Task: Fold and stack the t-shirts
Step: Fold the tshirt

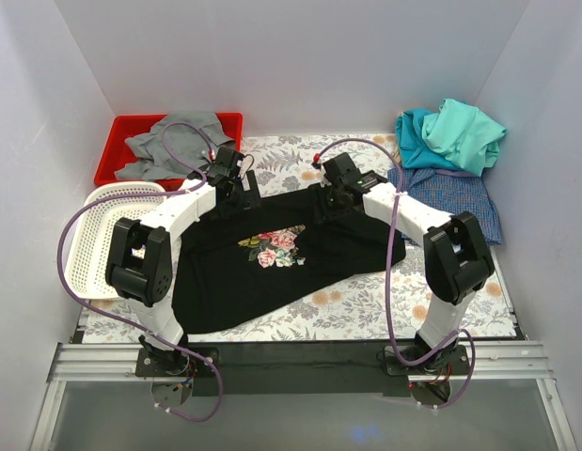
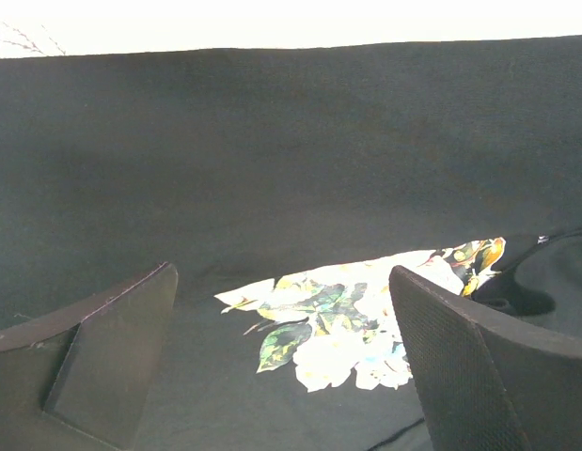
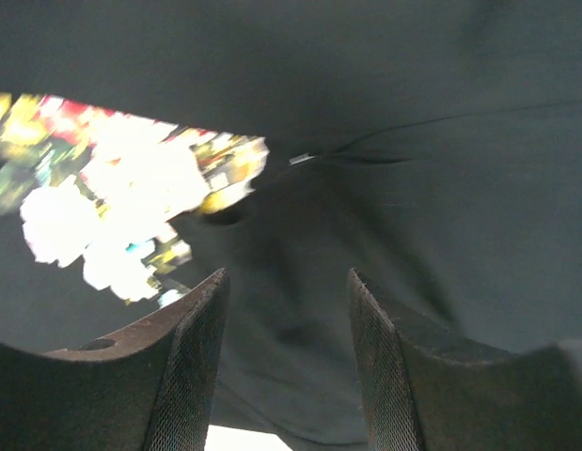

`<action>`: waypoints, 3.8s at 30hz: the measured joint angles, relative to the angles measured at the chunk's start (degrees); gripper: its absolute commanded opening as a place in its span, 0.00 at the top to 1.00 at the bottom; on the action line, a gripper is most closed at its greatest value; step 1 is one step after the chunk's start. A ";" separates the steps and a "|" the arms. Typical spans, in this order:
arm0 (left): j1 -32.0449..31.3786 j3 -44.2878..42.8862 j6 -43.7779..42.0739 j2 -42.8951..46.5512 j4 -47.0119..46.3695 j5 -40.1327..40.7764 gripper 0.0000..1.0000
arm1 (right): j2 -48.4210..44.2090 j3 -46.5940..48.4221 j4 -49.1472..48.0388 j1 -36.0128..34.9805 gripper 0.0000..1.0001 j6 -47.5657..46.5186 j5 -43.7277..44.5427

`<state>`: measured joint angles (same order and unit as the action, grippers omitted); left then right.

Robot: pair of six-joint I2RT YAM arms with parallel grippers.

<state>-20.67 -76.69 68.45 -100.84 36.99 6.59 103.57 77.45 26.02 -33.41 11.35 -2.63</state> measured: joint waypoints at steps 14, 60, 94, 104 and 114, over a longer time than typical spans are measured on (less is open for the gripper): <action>0.00 -0.09 -0.04 0.00 -0.09 -0.48 0.05 | 5.62 0.46 -0.31 1.29 0.41 -4.52 12.72; 0.00 -0.09 -0.07 -0.28 -0.17 -1.18 0.04 | -1.16 -2.27 -6.51 2.27 0.89 -8.96 9.62; 0.00 -0.09 -0.70 -2.05 -0.57 -1.95 0.04 | -17.35 -2.25 -3.98 2.32 0.99 -8.90 23.80; 0.00 -0.09 -0.72 -2.10 -0.52 -1.81 0.04 | -7.10 1.16 -3.48 2.34 0.99 -8.94 32.33; 0.00 -0.09 -1.95 1.40 0.90 3.63 0.03 | 7.98 6.91 -2.69 6.03 0.49 -7.67 37.88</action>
<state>-20.67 -76.77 66.50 -99.44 37.89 10.22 111.55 84.36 23.33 -27.38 3.68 35.24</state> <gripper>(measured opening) 0.970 0.190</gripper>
